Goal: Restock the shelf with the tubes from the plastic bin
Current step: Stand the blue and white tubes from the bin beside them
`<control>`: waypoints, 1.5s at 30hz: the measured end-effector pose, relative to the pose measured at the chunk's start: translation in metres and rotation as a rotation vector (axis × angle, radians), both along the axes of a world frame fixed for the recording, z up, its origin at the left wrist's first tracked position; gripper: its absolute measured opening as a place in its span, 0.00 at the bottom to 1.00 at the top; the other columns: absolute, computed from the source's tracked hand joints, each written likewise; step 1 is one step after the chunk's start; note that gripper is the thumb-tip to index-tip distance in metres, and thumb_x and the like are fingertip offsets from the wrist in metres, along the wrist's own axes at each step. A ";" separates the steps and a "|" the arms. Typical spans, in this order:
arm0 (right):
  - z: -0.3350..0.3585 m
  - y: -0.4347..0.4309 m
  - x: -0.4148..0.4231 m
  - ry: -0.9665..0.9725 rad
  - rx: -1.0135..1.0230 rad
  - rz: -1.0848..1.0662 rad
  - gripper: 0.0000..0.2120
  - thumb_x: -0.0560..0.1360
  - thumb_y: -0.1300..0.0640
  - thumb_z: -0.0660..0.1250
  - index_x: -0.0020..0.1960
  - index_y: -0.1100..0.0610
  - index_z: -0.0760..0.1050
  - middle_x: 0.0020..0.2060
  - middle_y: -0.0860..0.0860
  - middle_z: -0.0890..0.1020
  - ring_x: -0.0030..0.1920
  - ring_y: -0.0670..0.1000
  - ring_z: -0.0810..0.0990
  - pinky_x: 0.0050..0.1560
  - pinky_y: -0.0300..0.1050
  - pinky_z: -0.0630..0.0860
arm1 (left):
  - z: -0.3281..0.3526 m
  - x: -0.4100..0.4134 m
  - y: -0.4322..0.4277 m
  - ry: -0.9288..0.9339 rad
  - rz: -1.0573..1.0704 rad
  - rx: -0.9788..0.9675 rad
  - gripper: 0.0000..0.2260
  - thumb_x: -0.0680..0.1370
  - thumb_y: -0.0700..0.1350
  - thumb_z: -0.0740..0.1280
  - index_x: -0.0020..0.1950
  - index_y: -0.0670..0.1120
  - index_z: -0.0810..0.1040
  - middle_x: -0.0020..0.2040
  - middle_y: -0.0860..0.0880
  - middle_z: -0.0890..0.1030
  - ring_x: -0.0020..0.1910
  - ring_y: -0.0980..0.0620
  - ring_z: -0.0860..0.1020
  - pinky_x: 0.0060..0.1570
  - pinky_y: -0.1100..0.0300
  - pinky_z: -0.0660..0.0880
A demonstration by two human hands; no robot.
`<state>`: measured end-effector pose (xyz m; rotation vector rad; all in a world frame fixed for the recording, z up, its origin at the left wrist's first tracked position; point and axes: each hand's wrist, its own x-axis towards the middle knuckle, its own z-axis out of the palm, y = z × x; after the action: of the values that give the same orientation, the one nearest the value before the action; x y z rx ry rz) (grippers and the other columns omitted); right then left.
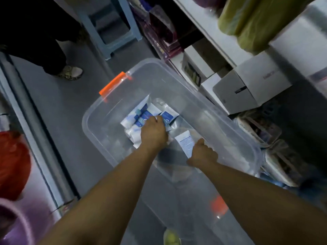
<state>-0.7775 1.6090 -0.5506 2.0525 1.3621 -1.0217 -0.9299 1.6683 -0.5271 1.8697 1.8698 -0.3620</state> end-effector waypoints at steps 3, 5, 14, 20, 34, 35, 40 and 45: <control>-0.015 0.000 -0.004 -0.032 0.008 -0.024 0.37 0.67 0.52 0.76 0.66 0.60 0.58 0.62 0.57 0.75 0.63 0.57 0.75 0.56 0.47 0.73 | -0.016 0.001 0.006 0.131 -0.150 0.018 0.33 0.74 0.48 0.69 0.73 0.40 0.58 0.65 0.40 0.68 0.64 0.41 0.68 0.57 0.51 0.68; -0.020 0.000 -0.007 -0.025 0.005 -0.019 0.36 0.68 0.54 0.76 0.66 0.61 0.58 0.61 0.58 0.76 0.63 0.57 0.76 0.56 0.47 0.73 | -0.019 -0.001 0.010 0.146 -0.170 -0.002 0.37 0.72 0.47 0.72 0.73 0.38 0.56 0.66 0.38 0.67 0.64 0.40 0.67 0.60 0.51 0.67; 0.049 -0.007 -0.001 0.488 -0.062 -0.588 0.15 0.71 0.51 0.65 0.51 0.61 0.72 0.39 0.56 0.76 0.38 0.56 0.76 0.40 0.45 0.72 | 0.045 -0.021 -0.014 -0.614 0.746 -0.443 0.25 0.64 0.48 0.73 0.59 0.42 0.76 0.51 0.42 0.81 0.46 0.44 0.79 0.45 0.55 0.77; 0.137 -0.049 0.006 0.847 0.035 -0.914 0.11 0.74 0.55 0.60 0.48 0.61 0.74 0.31 0.59 0.78 0.25 0.54 0.74 0.29 0.39 0.70 | 0.123 -0.022 -0.086 -1.028 1.020 -0.376 0.08 0.74 0.33 0.68 0.50 0.41 0.75 0.34 0.43 0.78 0.31 0.48 0.78 0.27 0.62 0.75; 0.336 -0.218 0.068 1.320 0.471 -1.165 0.08 0.79 0.58 0.60 0.47 0.59 0.77 0.32 0.54 0.82 0.30 0.51 0.78 0.33 0.42 0.74 | 0.305 0.058 -0.247 -1.461 0.895 -0.313 0.03 0.79 0.43 0.65 0.50 0.44 0.75 0.34 0.46 0.80 0.30 0.51 0.79 0.26 0.60 0.75; 0.347 -0.229 0.077 1.321 0.531 -1.144 0.07 0.79 0.59 0.61 0.48 0.60 0.77 0.32 0.54 0.82 0.30 0.50 0.79 0.32 0.40 0.76 | 0.318 0.068 -0.256 -1.474 0.850 -0.313 0.02 0.79 0.42 0.65 0.49 0.44 0.74 0.35 0.45 0.81 0.29 0.50 0.79 0.26 0.59 0.76; 0.393 -0.279 0.122 1.239 0.718 -1.061 0.05 0.78 0.62 0.64 0.51 0.60 0.78 0.39 0.53 0.84 0.35 0.49 0.81 0.37 0.41 0.77 | 0.365 0.119 -0.293 -1.493 0.650 -0.297 0.05 0.79 0.45 0.65 0.53 0.44 0.76 0.45 0.43 0.80 0.39 0.47 0.77 0.37 0.53 0.73; 0.436 -0.329 0.163 1.342 0.828 -1.089 0.06 0.78 0.63 0.64 0.52 0.61 0.78 0.40 0.54 0.85 0.36 0.50 0.83 0.37 0.41 0.80 | 0.404 0.174 -0.329 -1.557 0.466 -0.280 0.06 0.79 0.41 0.64 0.55 0.44 0.73 0.47 0.46 0.82 0.38 0.52 0.80 0.38 0.56 0.76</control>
<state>-0.6143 1.2803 -0.1143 2.8811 1.1066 -3.1303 -0.7558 1.3391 -0.1232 0.8399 0.9309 0.7586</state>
